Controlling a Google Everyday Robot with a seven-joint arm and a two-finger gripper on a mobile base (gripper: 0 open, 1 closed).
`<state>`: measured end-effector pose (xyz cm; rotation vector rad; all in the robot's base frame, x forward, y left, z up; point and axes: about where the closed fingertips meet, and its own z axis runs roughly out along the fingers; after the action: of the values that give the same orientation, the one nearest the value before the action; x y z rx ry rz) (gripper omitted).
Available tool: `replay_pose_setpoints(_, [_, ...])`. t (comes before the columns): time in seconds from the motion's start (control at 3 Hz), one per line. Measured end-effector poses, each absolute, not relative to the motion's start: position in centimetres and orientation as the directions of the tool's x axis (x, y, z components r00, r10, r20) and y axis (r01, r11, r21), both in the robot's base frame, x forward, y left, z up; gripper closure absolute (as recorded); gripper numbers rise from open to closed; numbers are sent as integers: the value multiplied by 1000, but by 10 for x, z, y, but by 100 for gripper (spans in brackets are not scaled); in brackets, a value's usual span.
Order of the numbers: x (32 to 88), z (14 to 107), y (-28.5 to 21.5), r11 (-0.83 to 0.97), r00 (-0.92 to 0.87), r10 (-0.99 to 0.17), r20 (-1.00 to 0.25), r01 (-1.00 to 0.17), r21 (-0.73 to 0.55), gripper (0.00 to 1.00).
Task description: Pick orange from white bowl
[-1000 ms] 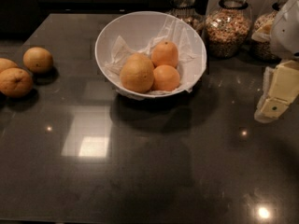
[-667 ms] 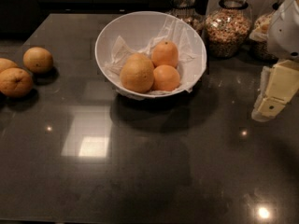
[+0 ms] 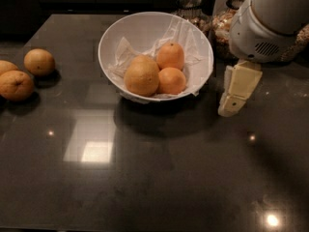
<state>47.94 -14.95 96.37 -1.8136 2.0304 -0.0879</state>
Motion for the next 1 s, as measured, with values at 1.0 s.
replay_pose_setpoints(1.0, [516, 960, -98, 35, 122, -927, -355, -913, -407, 0])
